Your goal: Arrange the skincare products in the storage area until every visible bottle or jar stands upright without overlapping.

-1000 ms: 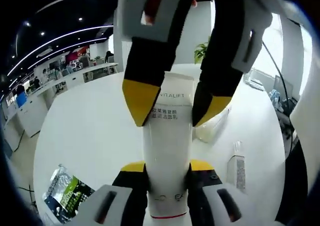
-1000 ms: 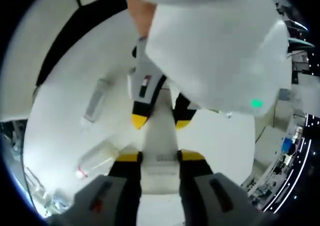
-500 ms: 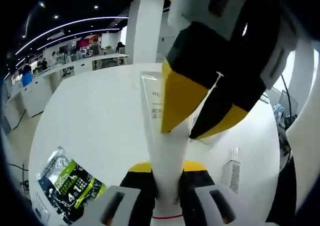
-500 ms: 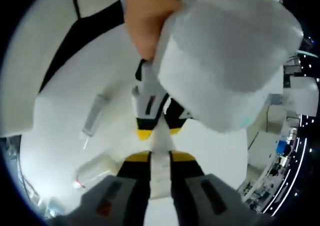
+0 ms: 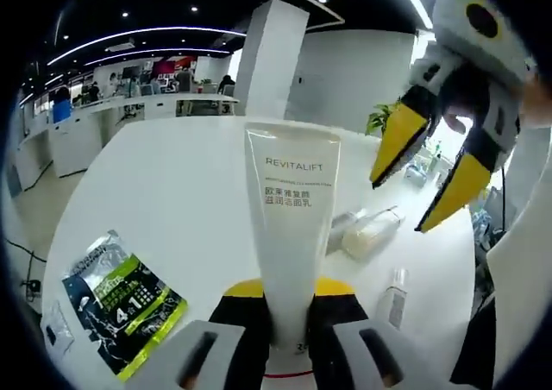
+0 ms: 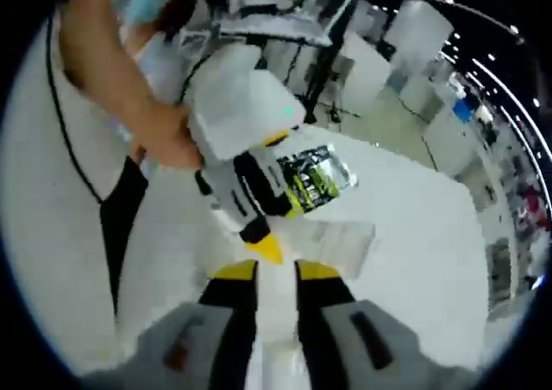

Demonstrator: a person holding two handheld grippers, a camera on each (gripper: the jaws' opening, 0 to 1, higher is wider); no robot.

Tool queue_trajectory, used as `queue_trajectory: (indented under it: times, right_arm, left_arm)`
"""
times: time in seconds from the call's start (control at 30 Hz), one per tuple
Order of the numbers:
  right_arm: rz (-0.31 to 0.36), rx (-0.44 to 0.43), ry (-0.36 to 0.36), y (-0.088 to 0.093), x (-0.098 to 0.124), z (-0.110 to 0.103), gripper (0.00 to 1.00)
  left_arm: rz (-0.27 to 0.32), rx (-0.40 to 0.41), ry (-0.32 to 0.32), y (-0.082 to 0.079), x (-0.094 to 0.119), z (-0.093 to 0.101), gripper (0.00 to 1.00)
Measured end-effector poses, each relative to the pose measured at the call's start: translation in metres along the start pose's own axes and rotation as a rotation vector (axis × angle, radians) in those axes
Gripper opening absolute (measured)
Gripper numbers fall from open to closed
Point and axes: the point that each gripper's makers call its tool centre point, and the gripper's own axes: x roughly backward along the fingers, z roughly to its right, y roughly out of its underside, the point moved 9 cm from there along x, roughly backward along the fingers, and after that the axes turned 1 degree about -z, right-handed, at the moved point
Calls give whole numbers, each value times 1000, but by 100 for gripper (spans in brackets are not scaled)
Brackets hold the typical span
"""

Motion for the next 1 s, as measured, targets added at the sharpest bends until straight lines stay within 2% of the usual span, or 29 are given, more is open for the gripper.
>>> queue_trajectory:
  times: [0.07, 0.1, 0.13, 0.17, 0.3, 0.4, 0.53, 0.73, 0.77, 0.83, 1.0]
  right_arm:
    - [44, -92, -13, 5, 0, 0, 30]
    - [97, -218, -12, 9, -1, -2, 33]
    - [109, -244, -9, 10, -2, -1, 36]
    - [155, -329, -16, 10, -4, -2, 40]
    - [297, -557, -36, 2, -11, -5, 54]
    - [385, -625, -49, -7, -14, -7, 57]
    - [407, -629, -47, -16, -15, -11, 52]
    - [406, -657, -62, -22, -17, -20, 37]
    - [396, -615, -21, -21, -15, -20, 34]
    - [385, -563, 12, -20, -13, -21, 27]
    - [380, -588, -31, -21, -12, -22, 25]
  left_arm:
    - [4, 17, 7, -1, 2, 0, 12]
    - [16, 15, 9, -3, 6, 1, 12]
    - [21, 15, 10, -4, 9, 2, 12]
    - [31, 16, 16, -7, 12, 3, 12]
    - [72, 31, 36, -20, 24, 12, 12]
    - [88, 16, 63, -28, 30, 22, 12]
    - [99, -11, 82, -37, 39, 33, 12]
    - [112, -21, 76, -44, 46, 42, 13]
    - [104, -32, 71, -44, 47, 42, 13]
    - [106, -42, 71, -44, 51, 43, 13]
    - [94, -82, 42, -44, 55, 48, 14]
